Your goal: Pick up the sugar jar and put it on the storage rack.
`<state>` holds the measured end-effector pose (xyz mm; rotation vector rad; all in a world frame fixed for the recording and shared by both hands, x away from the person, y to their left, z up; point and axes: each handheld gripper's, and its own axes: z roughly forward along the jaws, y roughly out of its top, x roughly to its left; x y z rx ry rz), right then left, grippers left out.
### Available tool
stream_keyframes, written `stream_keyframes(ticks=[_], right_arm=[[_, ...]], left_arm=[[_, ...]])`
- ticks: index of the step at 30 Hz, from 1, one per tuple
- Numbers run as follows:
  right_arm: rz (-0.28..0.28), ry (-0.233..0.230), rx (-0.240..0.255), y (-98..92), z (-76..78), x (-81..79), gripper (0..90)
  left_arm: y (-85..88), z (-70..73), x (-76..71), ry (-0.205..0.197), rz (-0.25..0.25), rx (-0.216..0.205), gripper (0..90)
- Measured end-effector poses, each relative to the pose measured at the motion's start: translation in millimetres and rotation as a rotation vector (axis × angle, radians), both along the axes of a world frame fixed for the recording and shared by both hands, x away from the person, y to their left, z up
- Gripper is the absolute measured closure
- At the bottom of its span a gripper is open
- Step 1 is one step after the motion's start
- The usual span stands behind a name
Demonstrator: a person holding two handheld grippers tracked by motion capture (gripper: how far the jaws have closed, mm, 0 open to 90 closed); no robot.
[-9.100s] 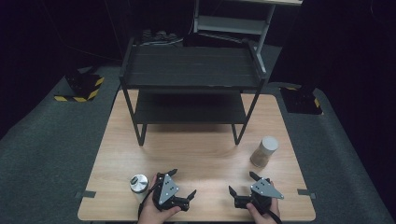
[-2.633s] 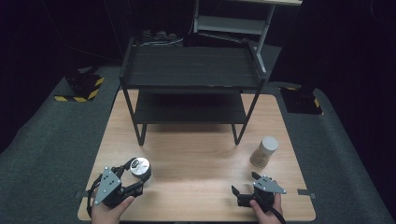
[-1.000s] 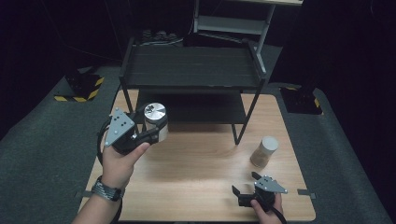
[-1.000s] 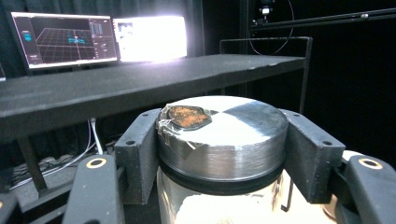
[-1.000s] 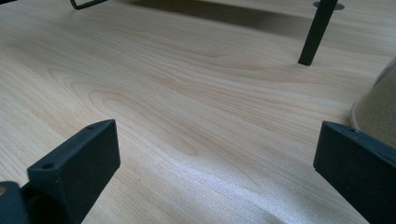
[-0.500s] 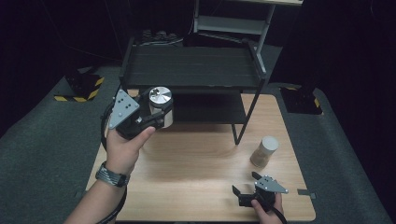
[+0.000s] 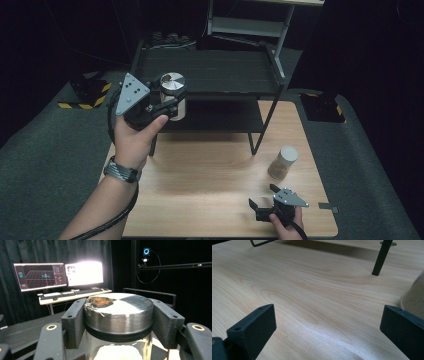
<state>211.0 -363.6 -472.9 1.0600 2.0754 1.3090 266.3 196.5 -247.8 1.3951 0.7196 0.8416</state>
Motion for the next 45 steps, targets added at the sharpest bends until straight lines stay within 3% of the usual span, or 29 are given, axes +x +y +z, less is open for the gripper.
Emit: stream_keyframes(ticks=[8, 14, 18, 21, 33, 45], right_arm=[[-0.001, 0.0, 0.008, -1.1, -0.5, -0.5, 0.5], [0.0, -0.005, 0.008, -1.1, -1.0, -1.2, 0.5], [0.0, 0.0, 0.015, -2.0, -1.0, -0.7, 0.5], [0.001, 0.0, 0.018, -2.9, -1.4, -0.4, 0.5], [0.008, 0.0, 0.022, -4.1, -1.7, 0.1, 0.4], [0.009, 0.004, 0.031, -5.8, -2.0, 0.8, 0.5]], left_arm=[[-4.9, 10.0, 17.3, 0.004, 0.01, -0.041, 35.1], [-15.9, 18.5, 29.9, -0.008, 0.036, -0.032, 35.1], [-19.9, 19.3, 44.1, 0.007, 0.047, -0.053, 35.1], [-24.4, 21.5, 50.7, 0.009, 0.067, -0.028, 35.1], [-36.5, 24.1, 73.1, 0.018, 0.103, -0.022, 35.1], [-45.3, 14.7, 91.3, 0.02, 0.107, -0.039, 35.1]])
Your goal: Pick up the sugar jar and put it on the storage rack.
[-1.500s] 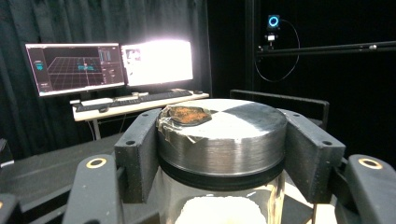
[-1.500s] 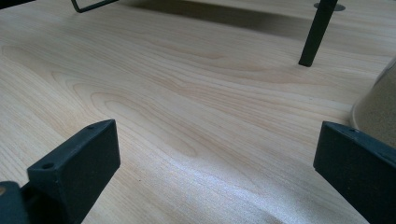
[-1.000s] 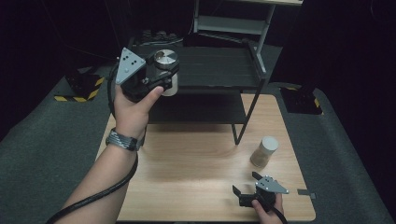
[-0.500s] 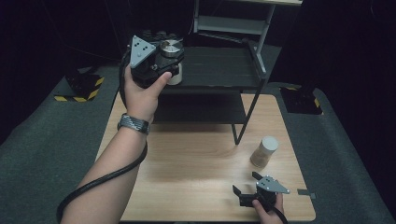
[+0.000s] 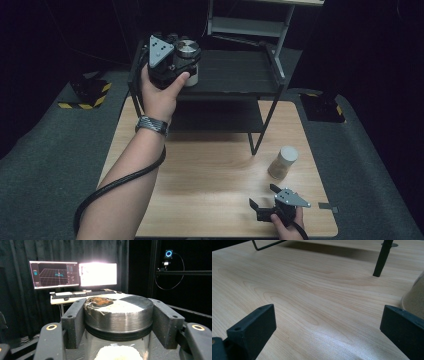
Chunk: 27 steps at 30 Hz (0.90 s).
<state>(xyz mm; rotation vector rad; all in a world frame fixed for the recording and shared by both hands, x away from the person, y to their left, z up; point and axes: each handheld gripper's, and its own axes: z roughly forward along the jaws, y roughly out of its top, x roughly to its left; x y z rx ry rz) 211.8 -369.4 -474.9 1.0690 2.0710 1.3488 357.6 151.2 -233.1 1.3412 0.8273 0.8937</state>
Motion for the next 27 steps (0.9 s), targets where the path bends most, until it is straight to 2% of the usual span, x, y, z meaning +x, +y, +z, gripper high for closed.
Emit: stream_keyframes(ticks=[11, 27], right_arm=[[0.004, 0.0, 0.0, -0.3, 0.1, 0.3, 0.5], [0.003, -0.001, -0.001, 0.3, -0.1, 0.0, 0.5]], left_arm=[[0.2, -6.8, 0.4, -0.022, -0.005, -0.006, 35.0], [0.0, -5.8, 0.5, -0.019, -0.005, -0.001, 34.7]])
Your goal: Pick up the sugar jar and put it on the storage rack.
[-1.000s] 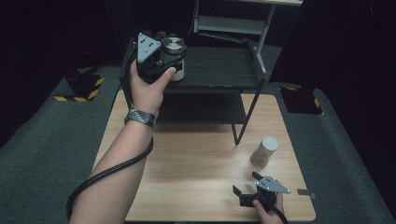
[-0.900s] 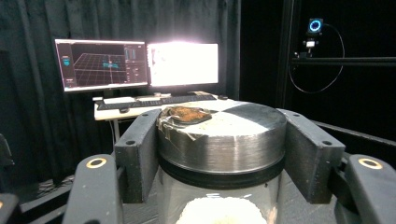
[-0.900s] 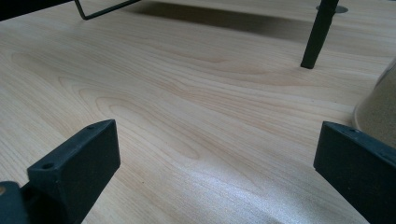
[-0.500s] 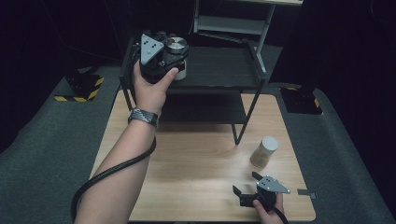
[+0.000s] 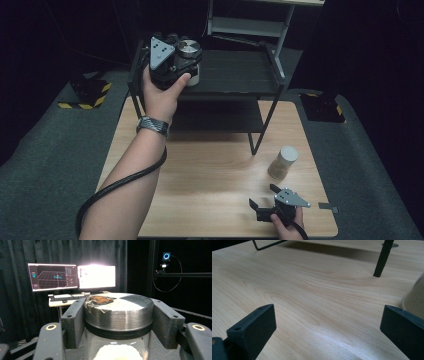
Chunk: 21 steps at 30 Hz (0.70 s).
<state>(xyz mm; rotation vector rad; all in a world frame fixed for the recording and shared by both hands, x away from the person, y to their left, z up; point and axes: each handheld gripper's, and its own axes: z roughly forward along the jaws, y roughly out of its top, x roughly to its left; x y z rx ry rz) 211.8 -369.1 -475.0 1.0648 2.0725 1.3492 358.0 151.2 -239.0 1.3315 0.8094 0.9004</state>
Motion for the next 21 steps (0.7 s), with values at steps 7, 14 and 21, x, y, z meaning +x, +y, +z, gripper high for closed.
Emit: stream_keyframes(ticks=[7, 14, 21], right_arm=[[0.002, -0.001, -0.003, 0.2, 0.1, 0.0, 0.4], [0.002, -0.001, -0.003, 0.4, 0.2, -0.3, 0.5], [0.005, -0.006, -0.008, 0.6, 0.1, -0.1, 0.5]], left_arm=[[-0.8, 2.6, -1.1, 0.009, 0.007, 0.003, 33.0], [0.4, 3.3, -2.6, 0.027, 0.004, -0.013, 23.8], [3.4, 0.2, -8.1, 0.02, 0.015, -0.023, 5.6]])
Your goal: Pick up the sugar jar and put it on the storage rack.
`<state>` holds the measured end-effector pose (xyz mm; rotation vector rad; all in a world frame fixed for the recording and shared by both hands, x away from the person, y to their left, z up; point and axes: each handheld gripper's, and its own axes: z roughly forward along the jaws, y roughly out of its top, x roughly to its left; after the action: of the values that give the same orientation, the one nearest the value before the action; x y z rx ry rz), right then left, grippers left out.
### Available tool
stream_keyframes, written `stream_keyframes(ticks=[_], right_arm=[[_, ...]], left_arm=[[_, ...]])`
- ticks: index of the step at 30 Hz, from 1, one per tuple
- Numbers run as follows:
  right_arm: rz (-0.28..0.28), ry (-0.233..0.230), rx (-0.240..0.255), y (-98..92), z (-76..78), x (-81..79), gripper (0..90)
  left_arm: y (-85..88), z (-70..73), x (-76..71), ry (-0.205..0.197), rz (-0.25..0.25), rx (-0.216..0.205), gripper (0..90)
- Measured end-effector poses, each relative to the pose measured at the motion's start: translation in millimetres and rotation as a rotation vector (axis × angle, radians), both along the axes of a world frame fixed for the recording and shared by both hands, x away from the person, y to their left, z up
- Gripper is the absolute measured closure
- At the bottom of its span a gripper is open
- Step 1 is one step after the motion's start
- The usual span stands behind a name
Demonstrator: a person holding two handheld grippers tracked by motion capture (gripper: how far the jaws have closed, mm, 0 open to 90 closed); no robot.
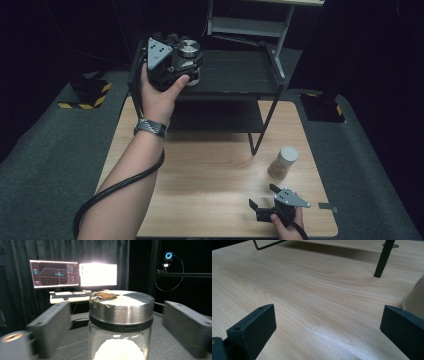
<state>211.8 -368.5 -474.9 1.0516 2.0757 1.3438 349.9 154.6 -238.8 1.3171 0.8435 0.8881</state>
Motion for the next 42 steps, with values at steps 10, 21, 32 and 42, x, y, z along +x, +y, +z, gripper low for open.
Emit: stream_keyframes(ticks=[10, 21, 32, 42], right_arm=[[-0.001, 0.0, -0.004, 0.8, 0.4, -0.3, 0.5], [0.002, 0.0, -0.008, 1.0, 0.7, -0.1, 0.5], [0.003, 0.002, -0.009, 1.5, 1.0, 0.6, 0.5], [0.002, 0.0, -0.015, 2.5, 1.3, 0.1, 0.5]], left_arm=[[2.3, -3.1, -13.1, -0.005, 0.012, 0.026, 0.5], [8.1, -7.1, -27.3, 0.0, 0.011, 0.034, 0.5], [17.5, -19.5, -46.0, 0.002, -0.013, 0.039, 0.5], [26.4, -36.2, -69.9, -0.002, -0.041, 0.056, 0.5]])
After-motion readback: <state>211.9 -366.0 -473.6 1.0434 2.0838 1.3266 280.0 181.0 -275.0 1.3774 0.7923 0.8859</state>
